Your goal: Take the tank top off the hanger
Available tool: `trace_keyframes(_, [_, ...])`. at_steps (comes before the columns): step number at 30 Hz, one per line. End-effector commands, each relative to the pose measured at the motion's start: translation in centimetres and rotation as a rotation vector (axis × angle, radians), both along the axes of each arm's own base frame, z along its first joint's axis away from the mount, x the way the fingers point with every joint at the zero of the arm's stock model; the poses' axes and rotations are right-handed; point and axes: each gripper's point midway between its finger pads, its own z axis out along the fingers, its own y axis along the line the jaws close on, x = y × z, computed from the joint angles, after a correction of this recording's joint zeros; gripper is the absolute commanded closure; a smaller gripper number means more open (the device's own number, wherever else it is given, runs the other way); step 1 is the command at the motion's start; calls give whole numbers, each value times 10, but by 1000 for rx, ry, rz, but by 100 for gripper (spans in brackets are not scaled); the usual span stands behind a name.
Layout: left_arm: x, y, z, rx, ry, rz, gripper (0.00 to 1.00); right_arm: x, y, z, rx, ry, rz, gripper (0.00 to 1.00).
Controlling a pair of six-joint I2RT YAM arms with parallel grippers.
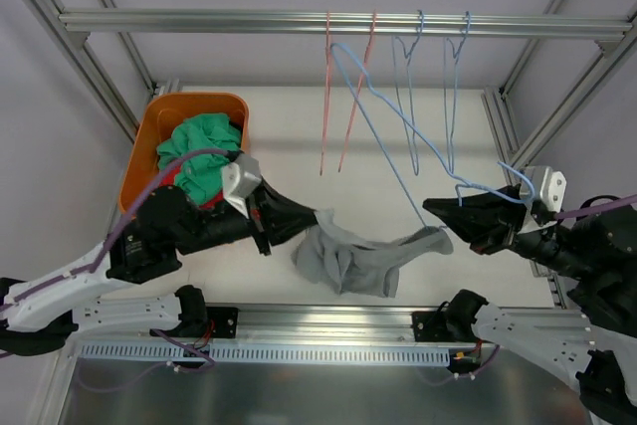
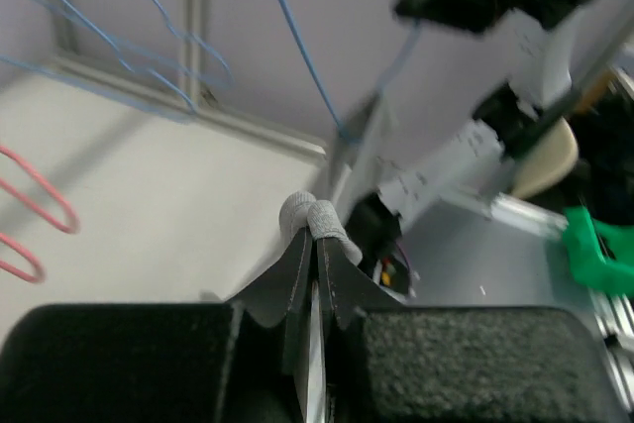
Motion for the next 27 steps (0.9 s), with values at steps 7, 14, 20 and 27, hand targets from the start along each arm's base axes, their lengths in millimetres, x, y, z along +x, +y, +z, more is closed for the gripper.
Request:
trace_keyframes(7, [-19,-18,-140,204,300,-80,100,32,-66,122,476,-157,-361,100])
trace_keyframes(14, [4,15,-164,207,315,112,100,44,-184,-8,108,254,-966,100])
trace_keyframes(20, [24,39,-161,262,289,266,100,33,-196,-72,-82,420,-1048,100])
trace_keyframes(27, [35,54,-152,334,254,349,100,49,-165,-92,-263,483,-1023,100])
